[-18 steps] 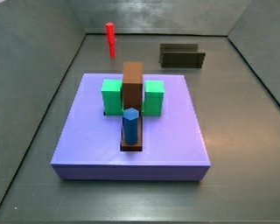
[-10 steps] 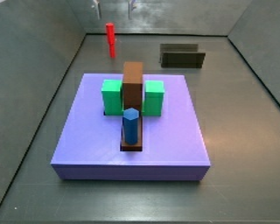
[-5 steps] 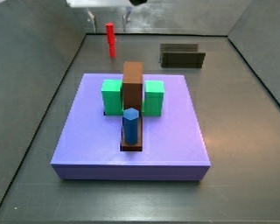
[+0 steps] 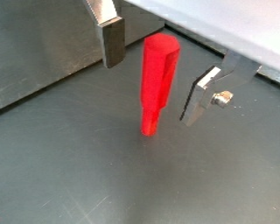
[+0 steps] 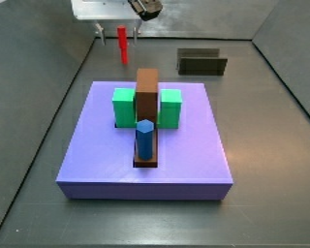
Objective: Pick up the red object. Move up. Move to above the board. Insert the red object.
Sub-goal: Pick up the red object.
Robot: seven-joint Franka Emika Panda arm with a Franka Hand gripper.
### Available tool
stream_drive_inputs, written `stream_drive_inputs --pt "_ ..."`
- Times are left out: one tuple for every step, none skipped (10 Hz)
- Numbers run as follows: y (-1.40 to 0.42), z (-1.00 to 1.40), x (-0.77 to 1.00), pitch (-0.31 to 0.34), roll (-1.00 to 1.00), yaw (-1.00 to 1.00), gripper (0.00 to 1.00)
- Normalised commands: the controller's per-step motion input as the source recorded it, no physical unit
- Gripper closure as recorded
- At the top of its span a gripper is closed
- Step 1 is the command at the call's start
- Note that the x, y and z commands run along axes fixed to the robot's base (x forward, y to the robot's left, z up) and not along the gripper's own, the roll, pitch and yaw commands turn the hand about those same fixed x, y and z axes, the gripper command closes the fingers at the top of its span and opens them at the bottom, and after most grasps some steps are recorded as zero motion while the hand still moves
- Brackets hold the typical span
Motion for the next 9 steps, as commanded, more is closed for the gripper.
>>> stream_drive_inputs --pt "0.00 0.00 0.00 0.000 -0.02 0.00 0.00" --pt "0.00 0.12 0.00 0.000 -0.04 0.00 0.00" --pt "0.00 0.15 0.01 0.000 -0.01 0.00 0.00" --pt "0.00 0.11 0.00 0.000 -0.03 -0.01 0.00" --pt "0.00 0.12 0.00 0.000 -0.04 -0.01 0.00" --pt "0.00 0.15 0.00 0.000 0.00 -0.03 0.00" --pt "-0.01 0.13 0.00 0.000 0.00 -0.03 0.00" --pt "-0.02 0.09 0.00 0.000 0.00 -0.01 0.00" --pt "-0.03 0.00 0.00 0.000 0.00 0.00 0.00"
